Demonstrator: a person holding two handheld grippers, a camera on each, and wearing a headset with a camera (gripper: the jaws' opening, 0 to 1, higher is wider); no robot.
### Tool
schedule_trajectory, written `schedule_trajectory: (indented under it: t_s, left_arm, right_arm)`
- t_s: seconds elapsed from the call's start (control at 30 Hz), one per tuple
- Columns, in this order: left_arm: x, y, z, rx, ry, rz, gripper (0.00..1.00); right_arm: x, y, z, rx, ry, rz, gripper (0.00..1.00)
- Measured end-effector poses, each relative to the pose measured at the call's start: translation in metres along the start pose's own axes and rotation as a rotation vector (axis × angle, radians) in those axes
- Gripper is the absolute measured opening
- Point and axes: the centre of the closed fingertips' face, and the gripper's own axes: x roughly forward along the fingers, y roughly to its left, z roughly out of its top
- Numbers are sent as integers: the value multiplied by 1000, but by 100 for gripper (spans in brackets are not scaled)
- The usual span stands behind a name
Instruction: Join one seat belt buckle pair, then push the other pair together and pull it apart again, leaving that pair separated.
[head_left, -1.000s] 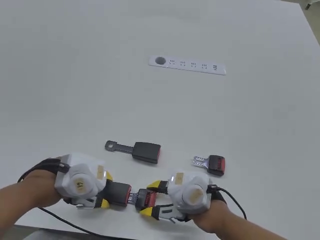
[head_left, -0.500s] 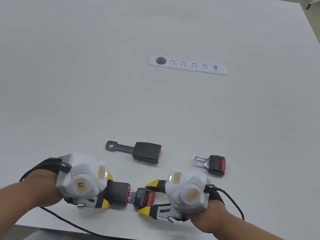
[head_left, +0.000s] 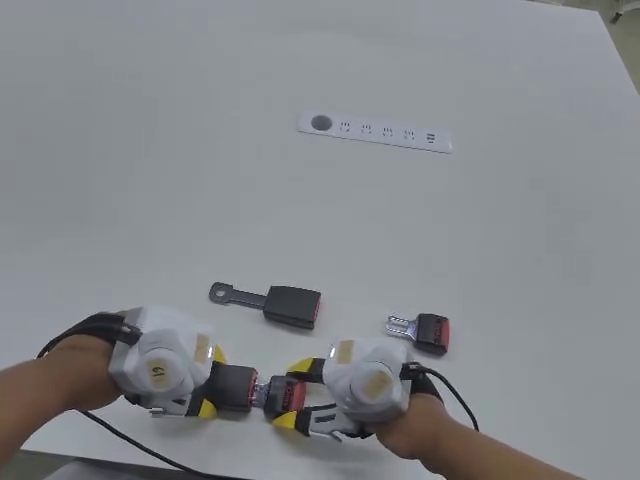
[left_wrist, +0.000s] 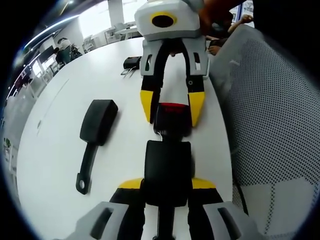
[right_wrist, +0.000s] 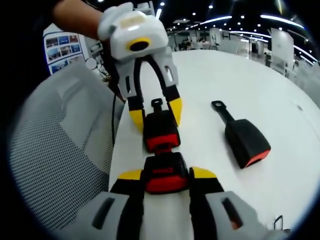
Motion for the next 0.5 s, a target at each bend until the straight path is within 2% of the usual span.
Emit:
schedule_trajectory:
  t_s: [0.13, 0.17, 0.2, 0.5]
  left_arm:
    - [0, 0, 0, 8, 5, -6, 33]
    - [0, -1, 0, 7, 2, -11, 33]
    - [0, 0, 0, 7, 1, -7, 33]
    - [0, 0, 0, 23, 8, -14, 33]
  right_arm:
    - [4, 1, 3, -8, 5, 0, 34]
    - [6, 4, 5, -13, -10, 23, 34]
    - [6, 1, 3, -11, 2, 6, 34]
    - [5, 1, 3, -11, 7, 5, 34]
